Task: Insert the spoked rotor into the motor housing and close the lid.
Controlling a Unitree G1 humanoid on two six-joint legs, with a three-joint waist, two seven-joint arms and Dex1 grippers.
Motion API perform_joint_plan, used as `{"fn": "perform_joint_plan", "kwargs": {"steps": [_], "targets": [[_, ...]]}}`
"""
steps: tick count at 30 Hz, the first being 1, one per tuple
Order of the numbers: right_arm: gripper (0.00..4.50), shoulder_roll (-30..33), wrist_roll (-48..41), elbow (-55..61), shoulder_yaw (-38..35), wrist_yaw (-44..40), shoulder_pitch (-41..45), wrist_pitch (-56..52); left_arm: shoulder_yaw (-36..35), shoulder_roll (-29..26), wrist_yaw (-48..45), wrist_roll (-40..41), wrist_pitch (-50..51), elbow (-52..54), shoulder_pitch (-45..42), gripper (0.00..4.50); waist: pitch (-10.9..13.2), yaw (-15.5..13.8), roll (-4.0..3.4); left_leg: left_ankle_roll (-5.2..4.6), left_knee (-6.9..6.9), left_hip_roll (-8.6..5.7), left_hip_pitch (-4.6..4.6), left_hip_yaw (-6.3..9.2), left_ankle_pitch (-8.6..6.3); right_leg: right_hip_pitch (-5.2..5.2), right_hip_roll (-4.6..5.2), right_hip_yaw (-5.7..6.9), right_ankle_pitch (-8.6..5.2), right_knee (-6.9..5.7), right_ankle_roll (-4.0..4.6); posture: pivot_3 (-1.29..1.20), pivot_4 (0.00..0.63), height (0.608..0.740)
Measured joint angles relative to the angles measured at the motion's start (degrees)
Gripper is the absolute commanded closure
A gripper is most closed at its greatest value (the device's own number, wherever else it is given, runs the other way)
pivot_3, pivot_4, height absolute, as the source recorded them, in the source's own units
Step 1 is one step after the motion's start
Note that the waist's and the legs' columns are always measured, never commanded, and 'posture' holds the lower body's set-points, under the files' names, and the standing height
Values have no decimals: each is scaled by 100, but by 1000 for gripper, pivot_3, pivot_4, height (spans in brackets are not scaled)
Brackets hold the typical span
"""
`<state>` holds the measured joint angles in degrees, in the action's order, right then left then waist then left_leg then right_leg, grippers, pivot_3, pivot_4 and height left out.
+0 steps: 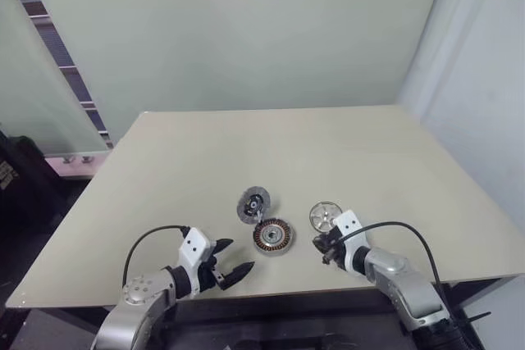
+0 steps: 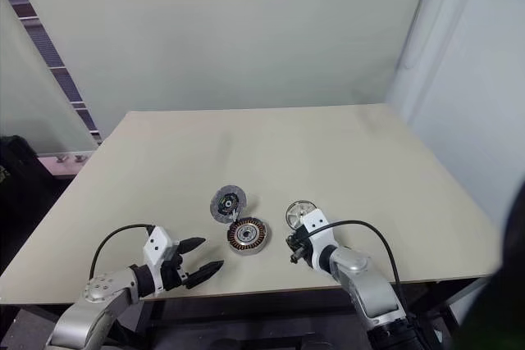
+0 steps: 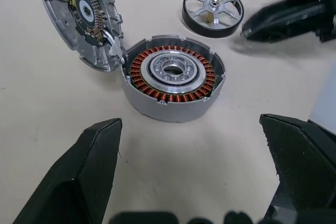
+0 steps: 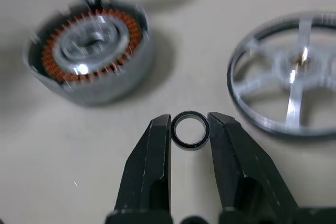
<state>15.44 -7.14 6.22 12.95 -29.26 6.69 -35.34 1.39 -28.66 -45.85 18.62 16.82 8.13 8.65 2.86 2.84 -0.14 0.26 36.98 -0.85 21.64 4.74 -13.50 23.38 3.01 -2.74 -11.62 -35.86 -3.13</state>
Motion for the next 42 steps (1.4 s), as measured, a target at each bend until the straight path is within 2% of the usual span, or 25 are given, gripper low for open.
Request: {"fn": "perform_joint_plan", "kwargs": {"steps": [10,15,24,42], "targets": [[3724,-378,-76,311,274,-4,742,-503,66,-68,-83,-129,-108,-135,-29,0,0,1,-1,-1,-3,0,1,1,1,3,-1,2,0,-1,0,0,0,740],[3724,-590,-55,-112,598,-38,1194,-508,121,-77,-131,-203,-158,-173,-28,0,0,-1,-1,-1,-4,-2,1,7,1,1,-1,3,1,0,-1,0,0,740],[3724,-861,103,-1031,997,-101,1482,-289,125,-80,-164,-198,-193,-176,-7,0,0,2,-2,-2,-6,-1,-1,7,1,3,-3,3,1,-6,-1,0,0,740],[3724,-1235,445,-2179,1065,-93,1759,404,22,-80,-96,-186,-193,-74,154,0,0,3,-4,-1,-7,0,-2,9,1,3,-6,3,2,-10,0,0,0,740]]}}
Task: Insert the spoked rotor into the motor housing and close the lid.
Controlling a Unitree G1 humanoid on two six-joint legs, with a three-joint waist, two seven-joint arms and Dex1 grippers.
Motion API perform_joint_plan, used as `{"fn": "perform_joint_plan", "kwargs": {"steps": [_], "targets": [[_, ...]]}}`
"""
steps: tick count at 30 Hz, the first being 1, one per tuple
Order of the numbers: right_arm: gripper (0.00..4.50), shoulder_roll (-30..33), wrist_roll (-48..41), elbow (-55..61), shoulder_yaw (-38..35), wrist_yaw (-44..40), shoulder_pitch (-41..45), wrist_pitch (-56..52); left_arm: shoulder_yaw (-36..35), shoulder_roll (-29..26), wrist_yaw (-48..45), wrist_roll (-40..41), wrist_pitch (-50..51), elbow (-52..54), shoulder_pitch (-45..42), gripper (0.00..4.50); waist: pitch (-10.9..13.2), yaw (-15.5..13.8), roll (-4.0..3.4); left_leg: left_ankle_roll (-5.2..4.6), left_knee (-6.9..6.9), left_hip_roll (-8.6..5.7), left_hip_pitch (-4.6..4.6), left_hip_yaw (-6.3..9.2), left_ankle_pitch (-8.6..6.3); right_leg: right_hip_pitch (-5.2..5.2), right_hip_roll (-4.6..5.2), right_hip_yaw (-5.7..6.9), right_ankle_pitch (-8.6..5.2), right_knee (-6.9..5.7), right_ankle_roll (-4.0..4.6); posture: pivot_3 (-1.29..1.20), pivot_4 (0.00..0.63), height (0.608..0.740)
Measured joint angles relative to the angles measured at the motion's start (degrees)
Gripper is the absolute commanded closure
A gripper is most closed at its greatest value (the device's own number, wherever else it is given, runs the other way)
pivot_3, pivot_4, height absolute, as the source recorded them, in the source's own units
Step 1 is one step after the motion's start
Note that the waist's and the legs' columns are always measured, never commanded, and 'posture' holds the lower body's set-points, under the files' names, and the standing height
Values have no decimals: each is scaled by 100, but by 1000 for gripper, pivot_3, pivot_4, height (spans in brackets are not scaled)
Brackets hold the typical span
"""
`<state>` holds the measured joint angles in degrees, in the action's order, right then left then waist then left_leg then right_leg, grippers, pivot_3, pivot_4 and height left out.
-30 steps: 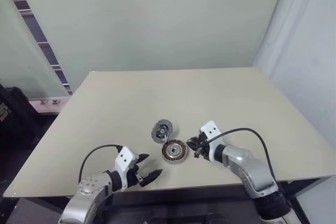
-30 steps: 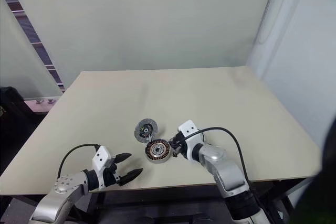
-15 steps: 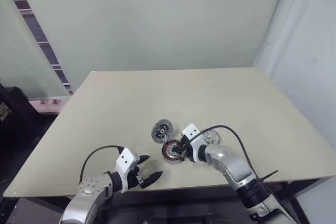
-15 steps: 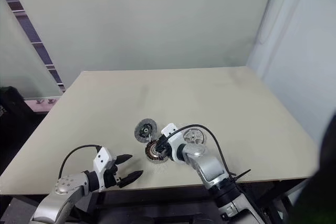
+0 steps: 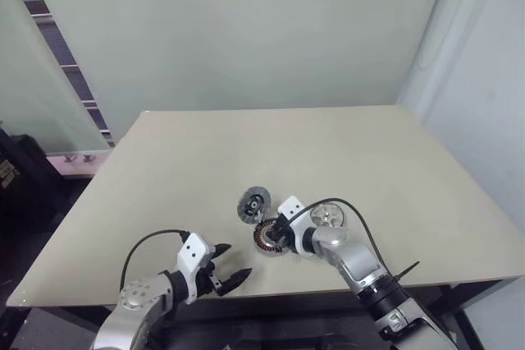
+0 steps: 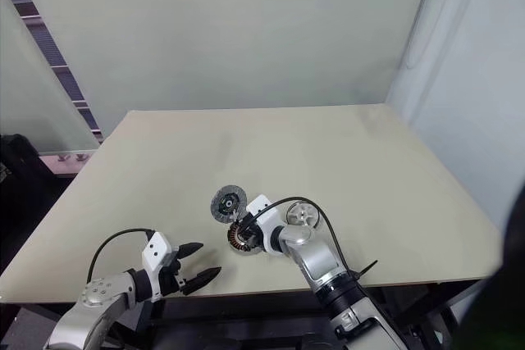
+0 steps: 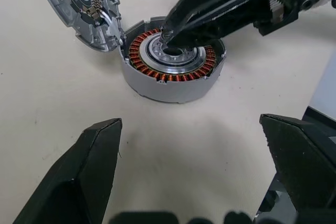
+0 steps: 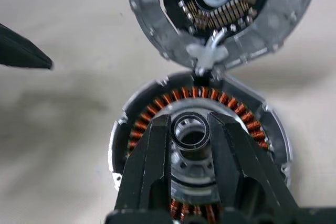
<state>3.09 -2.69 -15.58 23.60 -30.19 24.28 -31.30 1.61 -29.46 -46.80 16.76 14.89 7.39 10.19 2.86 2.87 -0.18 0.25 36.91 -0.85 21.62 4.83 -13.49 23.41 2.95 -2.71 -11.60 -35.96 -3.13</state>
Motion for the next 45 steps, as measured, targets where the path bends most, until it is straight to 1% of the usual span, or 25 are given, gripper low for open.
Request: {"fn": "perform_joint_plan", "kwargs": {"steps": [9,21,23,25,29,36,39,40,42,45], "targets": [[3724,-46,111,-297,-6,-16,57,171,-4,0,9,0,1,9,0,0,0,1,-1,0,0,0,-2,1,0,0,-1,0,0,-5,0,0,0,740],[3724,-63,213,-402,-6,-87,106,254,-5,0,52,0,1,9,-12,0,0,2,-1,0,1,1,-6,0,1,0,-2,0,0,-11,1,0,0,740],[3006,-62,223,-402,-6,-98,107,257,-5,0,53,-1,1,9,-12,0,0,2,-1,0,1,1,-6,0,1,0,-2,0,0,-11,1,0,0,740],[2408,-72,229,-409,-7,-113,106,270,-6,0,53,0,2,10,-13,0,0,1,-2,0,1,1,-6,1,1,0,-2,0,0,-11,1,0,0,740],[1049,-153,220,-401,-19,-128,105,263,-6,0,53,0,2,10,-19,0,0,-1,-2,0,1,0,-5,2,1,0,-2,0,1,-12,1,0,0,740],[1049,-113,189,39,-171,-182,91,-4,-6,1,51,-1,3,10,-64,0,0,1,-2,0,0,0,-4,4,1,2,-2,0,1,-15,1,0,0,740],[1625,-117,106,343,-223,-202,11,-116,-5,1,51,-1,6,10,-79,0,0,0,-2,0,-1,0,-3,5,0,3,-3,1,1,-15,1,0,0,740],[1904,-118,78,433,-260,-187,-16,-151,-5,2,50,-1,7,10,-87,0,0,0,-2,1,-1,0,-2,4,0,3,-2,1,1,-14,1,0,0,740],[2695,-103,46,609,-385,-103,-30,-190,-5,4,49,-1,8,10,-108,0,0,0,-2,1,-1,0,-2,3,0,3,-2,0,1,-13,1,0,0,740],[3746,6,42,851,-649,75,-31,-226,-4,7,45,0,8,9,-119,0,0,-1,-2,1,1,0,-2,3,0,2,-2,0,1,-11,1,0,0,740]]}}
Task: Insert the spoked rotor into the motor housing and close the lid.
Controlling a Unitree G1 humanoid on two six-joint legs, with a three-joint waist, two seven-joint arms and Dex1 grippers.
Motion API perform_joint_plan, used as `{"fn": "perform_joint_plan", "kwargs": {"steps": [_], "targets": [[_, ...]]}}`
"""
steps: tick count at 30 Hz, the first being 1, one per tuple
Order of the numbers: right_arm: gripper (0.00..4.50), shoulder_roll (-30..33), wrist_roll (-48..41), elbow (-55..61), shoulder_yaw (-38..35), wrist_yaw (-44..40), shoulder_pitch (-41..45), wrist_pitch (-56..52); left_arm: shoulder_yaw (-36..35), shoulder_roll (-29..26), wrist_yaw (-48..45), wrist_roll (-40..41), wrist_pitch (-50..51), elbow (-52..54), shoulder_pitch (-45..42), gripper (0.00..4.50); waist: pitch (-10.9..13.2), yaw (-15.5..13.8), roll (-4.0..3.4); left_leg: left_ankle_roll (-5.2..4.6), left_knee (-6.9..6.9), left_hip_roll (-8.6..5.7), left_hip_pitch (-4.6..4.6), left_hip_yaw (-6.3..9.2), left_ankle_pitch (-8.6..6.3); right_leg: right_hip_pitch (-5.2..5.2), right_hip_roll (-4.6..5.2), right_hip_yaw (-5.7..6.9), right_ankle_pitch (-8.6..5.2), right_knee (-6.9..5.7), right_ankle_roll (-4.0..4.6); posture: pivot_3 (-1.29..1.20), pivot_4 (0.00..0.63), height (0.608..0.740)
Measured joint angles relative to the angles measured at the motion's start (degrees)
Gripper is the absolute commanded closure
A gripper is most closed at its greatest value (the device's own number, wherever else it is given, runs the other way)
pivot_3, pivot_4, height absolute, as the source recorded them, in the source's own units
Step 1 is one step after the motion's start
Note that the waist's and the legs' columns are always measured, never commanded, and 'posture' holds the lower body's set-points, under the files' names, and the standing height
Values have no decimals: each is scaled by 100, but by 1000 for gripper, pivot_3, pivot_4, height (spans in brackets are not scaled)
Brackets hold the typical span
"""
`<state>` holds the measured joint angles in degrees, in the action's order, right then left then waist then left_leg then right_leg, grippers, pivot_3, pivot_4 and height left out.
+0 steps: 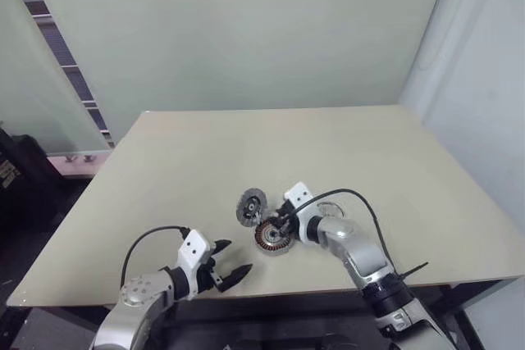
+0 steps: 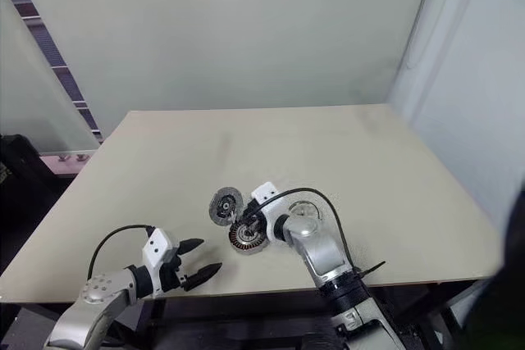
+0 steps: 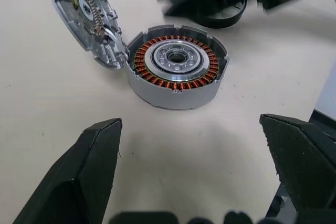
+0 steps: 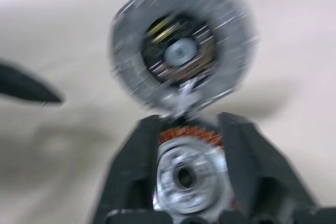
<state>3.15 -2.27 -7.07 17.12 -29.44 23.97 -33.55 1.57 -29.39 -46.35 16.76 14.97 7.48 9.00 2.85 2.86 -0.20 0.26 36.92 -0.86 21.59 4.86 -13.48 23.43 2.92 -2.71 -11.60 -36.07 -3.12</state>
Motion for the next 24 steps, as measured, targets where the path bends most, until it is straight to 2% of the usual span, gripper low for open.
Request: {"fn": "perform_joint_plan", "kwargs": {"steps": [2,7,15,18,24], "targets": [[4461,95,0,115,-154,85,-5,-29,0,3,-2,0,0,0,-12,0,0,0,0,0,0,0,0,0,0,0,0,0,0,0,0,0,0,740],[4488,167,5,191,-190,95,-177,-42,4,23,-5,0,0,-3,-78,0,-1,4,1,-1,-6,1,0,-1,0,-1,0,0,0,-3,0,0,0,740],[4488,-216,103,-563,503,63,-274,122,7,50,-3,0,-1,-5,-82,0,1,0,-1,-1,-5,6,-1,-3,0,1,-3,1,0,0,1,0,0,740],[4488,-185,239,-860,654,43,-206,333,0,42,3,1,1,-1,-41,0,1,6,-2,0,-1,5,-2,-9,0,-2,-2,-2,0,8,1,0,0,740],[4488,-168,279,-965,634,4,-166,475,-7,37,13,1,2,15,6,0,0,2,-1,1,0,7,-4,-2,0,-2,-3,3,0,2,1,0,0,740]]}}
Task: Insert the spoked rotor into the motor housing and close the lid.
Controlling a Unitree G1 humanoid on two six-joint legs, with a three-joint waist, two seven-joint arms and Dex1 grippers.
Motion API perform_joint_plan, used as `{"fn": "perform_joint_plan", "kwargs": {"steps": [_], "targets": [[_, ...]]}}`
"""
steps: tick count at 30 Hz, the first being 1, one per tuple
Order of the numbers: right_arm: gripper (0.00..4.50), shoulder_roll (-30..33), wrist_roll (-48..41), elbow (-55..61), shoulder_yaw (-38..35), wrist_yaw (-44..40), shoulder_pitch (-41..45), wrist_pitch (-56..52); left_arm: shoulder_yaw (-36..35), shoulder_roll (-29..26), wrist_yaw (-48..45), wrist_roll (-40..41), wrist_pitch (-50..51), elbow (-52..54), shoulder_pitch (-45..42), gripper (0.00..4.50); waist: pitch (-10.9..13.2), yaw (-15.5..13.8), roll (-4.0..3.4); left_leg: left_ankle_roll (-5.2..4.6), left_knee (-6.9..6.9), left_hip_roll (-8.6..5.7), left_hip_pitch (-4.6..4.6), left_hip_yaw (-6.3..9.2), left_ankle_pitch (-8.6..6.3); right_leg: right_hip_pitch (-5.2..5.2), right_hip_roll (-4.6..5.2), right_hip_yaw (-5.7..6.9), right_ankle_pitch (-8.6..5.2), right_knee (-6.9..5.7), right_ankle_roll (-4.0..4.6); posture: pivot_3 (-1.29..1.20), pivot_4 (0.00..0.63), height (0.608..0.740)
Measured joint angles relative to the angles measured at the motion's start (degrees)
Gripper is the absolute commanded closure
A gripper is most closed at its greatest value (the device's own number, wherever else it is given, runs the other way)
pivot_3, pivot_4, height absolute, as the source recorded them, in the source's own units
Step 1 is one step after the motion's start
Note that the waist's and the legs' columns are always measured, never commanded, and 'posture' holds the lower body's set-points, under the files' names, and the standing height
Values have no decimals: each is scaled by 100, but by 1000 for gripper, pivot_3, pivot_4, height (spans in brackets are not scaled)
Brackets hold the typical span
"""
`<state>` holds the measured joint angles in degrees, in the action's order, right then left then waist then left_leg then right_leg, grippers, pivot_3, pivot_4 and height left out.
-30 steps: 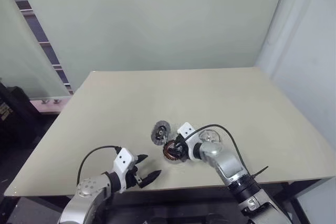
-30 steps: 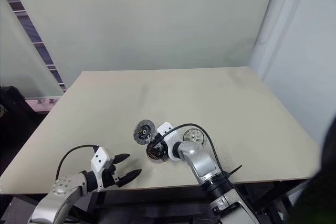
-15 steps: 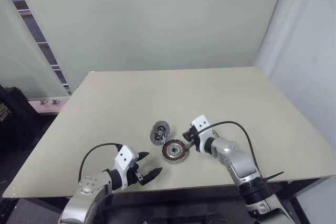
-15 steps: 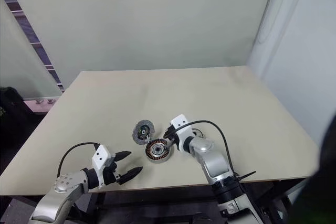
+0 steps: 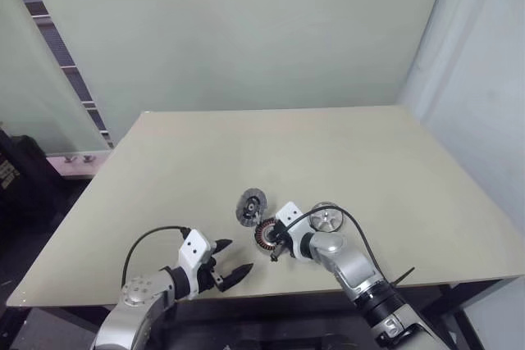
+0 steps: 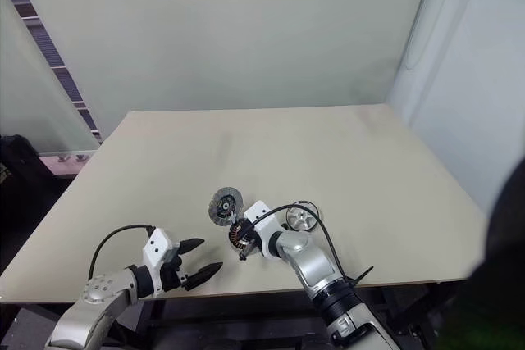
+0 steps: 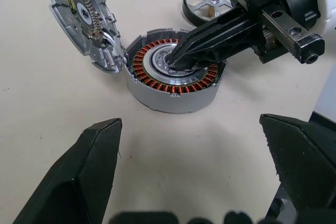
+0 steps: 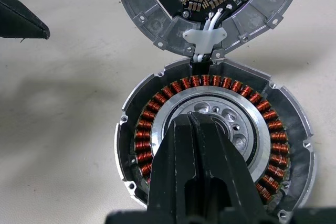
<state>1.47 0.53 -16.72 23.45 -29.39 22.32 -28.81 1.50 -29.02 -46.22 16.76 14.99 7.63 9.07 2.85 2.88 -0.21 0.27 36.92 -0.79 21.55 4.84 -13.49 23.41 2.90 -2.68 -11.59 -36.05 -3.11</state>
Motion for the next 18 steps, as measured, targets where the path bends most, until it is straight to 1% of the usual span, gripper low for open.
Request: {"fn": "perform_joint_plan", "kwargs": {"steps": [4,7,9,13,15,17,18], "targets": [[4488,-45,-237,287,-386,66,-52,-238,0,1,14,0,0,2,-1,0,1,1,-1,-1,0,-1,6,-1,0,2,0,-1,0,0,0,0,0,740],[3896,-45,-408,810,-699,137,-42,-475,3,13,27,-1,0,1,-36,0,1,0,-1,0,-2,0,6,0,0,2,0,0,0,-1,0,0,0,740],[3242,-15,-528,1141,-870,191,-35,-719,6,30,27,-1,-1,0,-69,0,1,-2,-2,0,-3,0,6,4,0,3,0,2,0,-2,0,0,0,740],[1780,161,-717,1640,-1328,419,-38,-1223,27,75,19,-2,-8,-21,-111,0,1,-3,-2,0,-2,-1,6,1,0,2,0,1,0,3,0,0,0,740],[1104,280,-741,1776,-1610,594,-40,-1455,28,86,16,-2,-27,-48,-133,0,1,-2,-2,0,-2,-2,7,-1,0,2,1,0,0,5,0,0,0,740],[324,418,-759,1835,-1877,754,-47,-1624,30,104,8,-3,-45,-60,-168,0,1,-2,-2,0,-2,-2,7,-3,0,1,1,0,0,6,0,0,0,740],[16,479,-775,1848,-2028,840,-53,-1688,31,127,2,-3,-54,-78,-195,0,1,-3,-2,0,-2,-2,8,-2,0,1,1,0,0,5,0,0,0,740]]}}
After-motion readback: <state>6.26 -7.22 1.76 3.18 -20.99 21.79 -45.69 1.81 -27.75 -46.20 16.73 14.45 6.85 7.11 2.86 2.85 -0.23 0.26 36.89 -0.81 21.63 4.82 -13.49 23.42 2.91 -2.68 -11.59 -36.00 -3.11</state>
